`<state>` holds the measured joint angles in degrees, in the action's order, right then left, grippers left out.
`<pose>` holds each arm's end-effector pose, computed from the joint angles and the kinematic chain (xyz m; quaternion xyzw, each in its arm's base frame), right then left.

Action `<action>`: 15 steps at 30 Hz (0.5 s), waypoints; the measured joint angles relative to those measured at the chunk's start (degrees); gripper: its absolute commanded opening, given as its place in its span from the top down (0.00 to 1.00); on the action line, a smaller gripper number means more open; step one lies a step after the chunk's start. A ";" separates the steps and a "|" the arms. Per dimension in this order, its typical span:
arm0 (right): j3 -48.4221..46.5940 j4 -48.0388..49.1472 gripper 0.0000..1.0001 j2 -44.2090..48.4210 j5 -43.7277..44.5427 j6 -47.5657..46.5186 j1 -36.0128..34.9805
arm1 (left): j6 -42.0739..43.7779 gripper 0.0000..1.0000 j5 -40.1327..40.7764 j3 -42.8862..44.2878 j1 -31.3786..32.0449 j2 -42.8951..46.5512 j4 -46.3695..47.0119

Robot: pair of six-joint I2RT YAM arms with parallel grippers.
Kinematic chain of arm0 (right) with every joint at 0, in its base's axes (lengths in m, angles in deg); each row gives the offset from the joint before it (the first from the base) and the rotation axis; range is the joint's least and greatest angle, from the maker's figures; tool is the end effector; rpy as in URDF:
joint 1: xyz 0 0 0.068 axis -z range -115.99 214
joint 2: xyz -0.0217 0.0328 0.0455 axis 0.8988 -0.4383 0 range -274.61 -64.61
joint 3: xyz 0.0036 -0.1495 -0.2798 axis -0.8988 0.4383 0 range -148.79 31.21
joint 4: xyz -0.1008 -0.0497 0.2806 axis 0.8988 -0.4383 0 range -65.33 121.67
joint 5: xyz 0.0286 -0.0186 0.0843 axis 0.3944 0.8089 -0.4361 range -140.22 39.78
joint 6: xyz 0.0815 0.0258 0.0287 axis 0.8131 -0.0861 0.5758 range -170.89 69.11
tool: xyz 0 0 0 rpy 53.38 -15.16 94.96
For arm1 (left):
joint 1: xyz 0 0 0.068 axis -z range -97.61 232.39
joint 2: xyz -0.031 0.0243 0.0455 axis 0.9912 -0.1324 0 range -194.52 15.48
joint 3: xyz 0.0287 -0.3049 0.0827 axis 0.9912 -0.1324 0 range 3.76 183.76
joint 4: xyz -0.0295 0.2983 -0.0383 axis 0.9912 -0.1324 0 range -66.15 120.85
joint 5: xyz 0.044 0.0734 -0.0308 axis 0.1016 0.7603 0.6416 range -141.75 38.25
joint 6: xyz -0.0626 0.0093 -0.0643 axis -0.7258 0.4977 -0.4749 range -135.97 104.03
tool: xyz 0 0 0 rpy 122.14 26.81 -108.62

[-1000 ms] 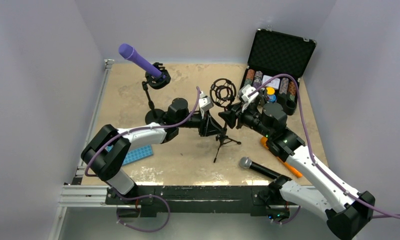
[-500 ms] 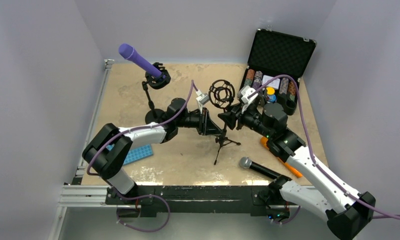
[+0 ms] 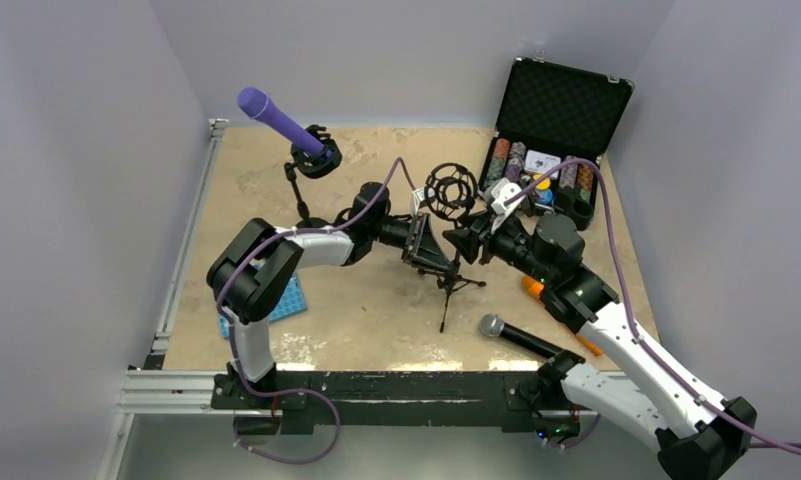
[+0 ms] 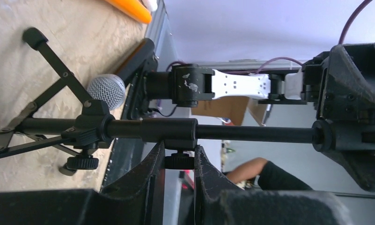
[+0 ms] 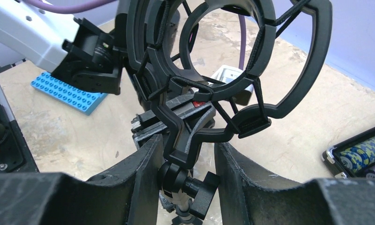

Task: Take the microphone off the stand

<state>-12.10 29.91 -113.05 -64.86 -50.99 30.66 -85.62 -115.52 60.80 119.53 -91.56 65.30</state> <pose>0.2041 0.1587 0.3610 -0.2945 0.6866 0.2795 0.6032 0.3131 -0.3279 0.1980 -0.1175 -0.7386 0.6631 0.0313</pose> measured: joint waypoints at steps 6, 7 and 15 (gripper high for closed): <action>1.16 0.96 1.00 1.03 0.07 -0.04 0.00 | -4.92 0.84 -3.89 2.60 -0.15 -2.60 -1.31; 1.20 1.05 1.00 1.05 0.07 -0.04 0.00 | -4.83 0.68 -4.07 2.93 -0.15 -2.67 -2.03; 1.31 1.16 1.00 1.20 0.17 -0.09 0.00 | 1.44 0.26 -3.10 3.17 -0.09 2.10 -11.56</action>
<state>-10.79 31.07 -111.85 -64.68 -51.07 30.66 -84.18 -118.62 63.96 119.45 -89.46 53.74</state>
